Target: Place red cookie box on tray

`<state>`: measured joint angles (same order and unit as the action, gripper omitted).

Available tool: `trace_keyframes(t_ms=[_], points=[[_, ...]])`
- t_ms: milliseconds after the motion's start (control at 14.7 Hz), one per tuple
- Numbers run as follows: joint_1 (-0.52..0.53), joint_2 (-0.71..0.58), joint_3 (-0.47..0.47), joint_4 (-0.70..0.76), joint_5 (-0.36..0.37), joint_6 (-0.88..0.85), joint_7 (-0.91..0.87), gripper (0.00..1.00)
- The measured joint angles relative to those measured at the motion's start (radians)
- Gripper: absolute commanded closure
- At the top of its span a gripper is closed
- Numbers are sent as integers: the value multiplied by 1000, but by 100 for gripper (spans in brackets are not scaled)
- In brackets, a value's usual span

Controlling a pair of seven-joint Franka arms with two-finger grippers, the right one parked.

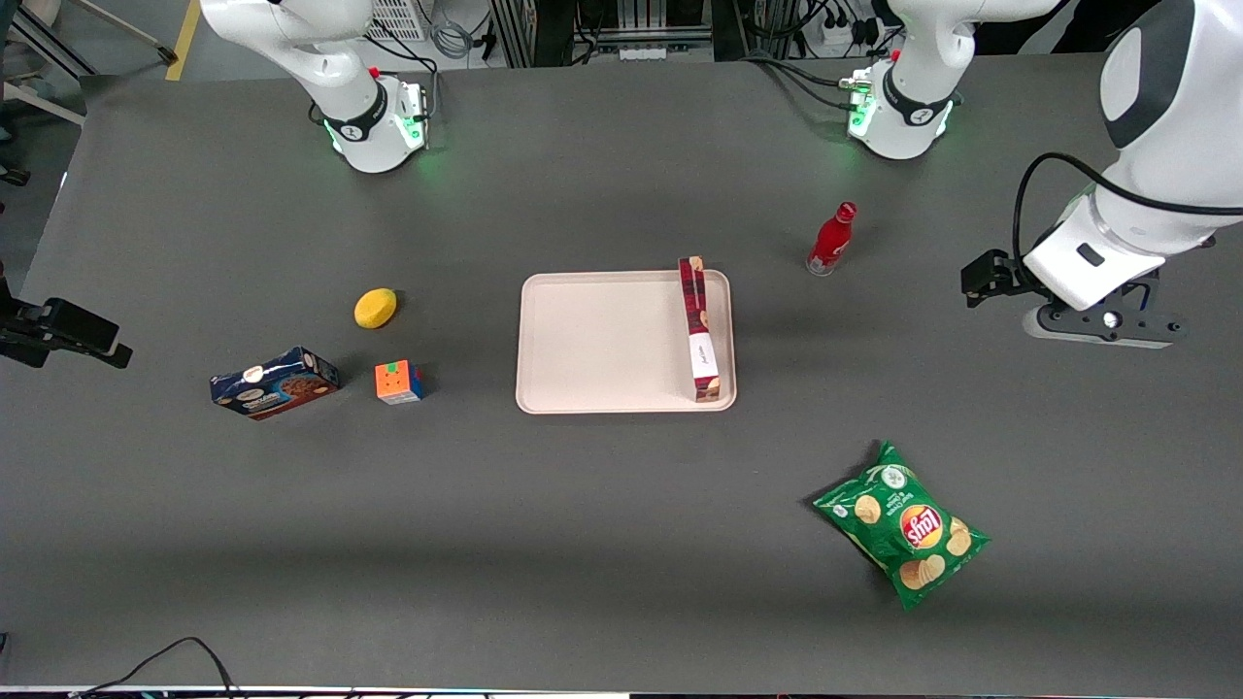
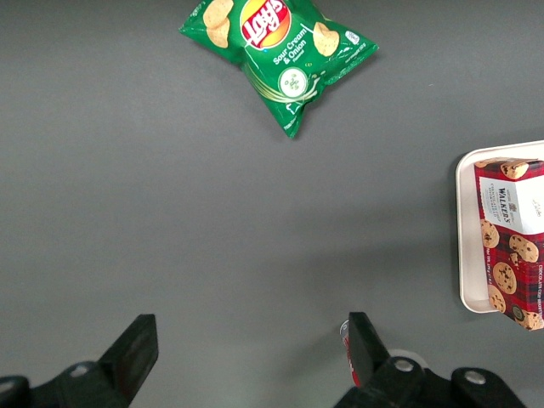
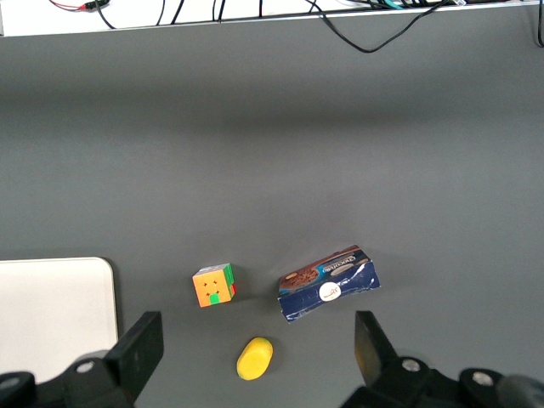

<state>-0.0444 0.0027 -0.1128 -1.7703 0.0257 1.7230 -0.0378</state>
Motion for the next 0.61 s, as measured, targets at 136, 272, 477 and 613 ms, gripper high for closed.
trace_keyframes(t_ms=[136, 272, 477, 613], points=[[1, 2, 0, 0, 0, 0, 0, 0], [1, 3, 0, 0, 0, 0, -1, 0], [1, 5, 0, 0, 0, -1, -2, 0], [1, 6, 0, 0, 0, -1, -2, 0]])
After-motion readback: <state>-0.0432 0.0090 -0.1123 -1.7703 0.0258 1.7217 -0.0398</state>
